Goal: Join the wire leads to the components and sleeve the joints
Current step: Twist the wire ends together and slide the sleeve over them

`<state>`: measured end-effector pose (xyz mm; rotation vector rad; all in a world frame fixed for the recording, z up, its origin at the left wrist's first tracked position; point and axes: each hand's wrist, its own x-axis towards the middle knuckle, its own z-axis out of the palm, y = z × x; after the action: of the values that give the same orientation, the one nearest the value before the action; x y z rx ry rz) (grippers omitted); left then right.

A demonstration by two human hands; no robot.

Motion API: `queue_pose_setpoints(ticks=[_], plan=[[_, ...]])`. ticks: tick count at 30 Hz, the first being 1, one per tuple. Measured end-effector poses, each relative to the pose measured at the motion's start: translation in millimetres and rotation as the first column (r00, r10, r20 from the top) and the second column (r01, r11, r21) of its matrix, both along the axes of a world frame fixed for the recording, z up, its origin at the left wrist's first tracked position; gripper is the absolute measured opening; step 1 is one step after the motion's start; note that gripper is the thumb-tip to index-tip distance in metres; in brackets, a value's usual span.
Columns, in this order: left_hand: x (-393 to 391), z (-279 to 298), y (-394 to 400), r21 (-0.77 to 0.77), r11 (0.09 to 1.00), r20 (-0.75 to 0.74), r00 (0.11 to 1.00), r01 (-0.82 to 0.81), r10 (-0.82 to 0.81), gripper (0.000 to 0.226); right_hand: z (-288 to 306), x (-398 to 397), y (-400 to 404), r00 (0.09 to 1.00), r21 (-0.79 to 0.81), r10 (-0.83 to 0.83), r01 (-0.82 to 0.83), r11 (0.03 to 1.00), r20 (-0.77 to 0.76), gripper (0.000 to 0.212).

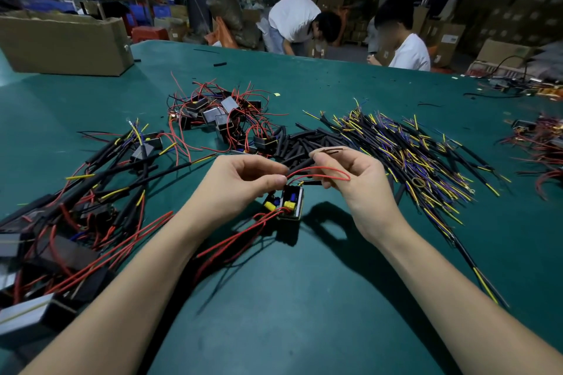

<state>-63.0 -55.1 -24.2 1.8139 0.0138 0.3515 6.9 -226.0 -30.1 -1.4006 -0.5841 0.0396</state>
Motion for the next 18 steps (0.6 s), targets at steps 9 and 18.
queue_pose_setpoints(ticks=[9, 18], plan=[[2.2, -8.5, -7.1, 0.106, 0.994, -0.013, 1.0, 0.022, -0.02, 0.015, -0.4, -6.4, 2.9, 0.998, -0.019, 0.052, -0.053, 0.998, -0.022, 0.007], [2.8, -6.1, -1.6, 0.324, 0.943, 0.033, 0.997, -0.07, 0.063, 0.014, -0.5, -5.2, 2.6, 0.998, 0.025, -0.059, 0.06, 0.998, -0.035, 0.016]])
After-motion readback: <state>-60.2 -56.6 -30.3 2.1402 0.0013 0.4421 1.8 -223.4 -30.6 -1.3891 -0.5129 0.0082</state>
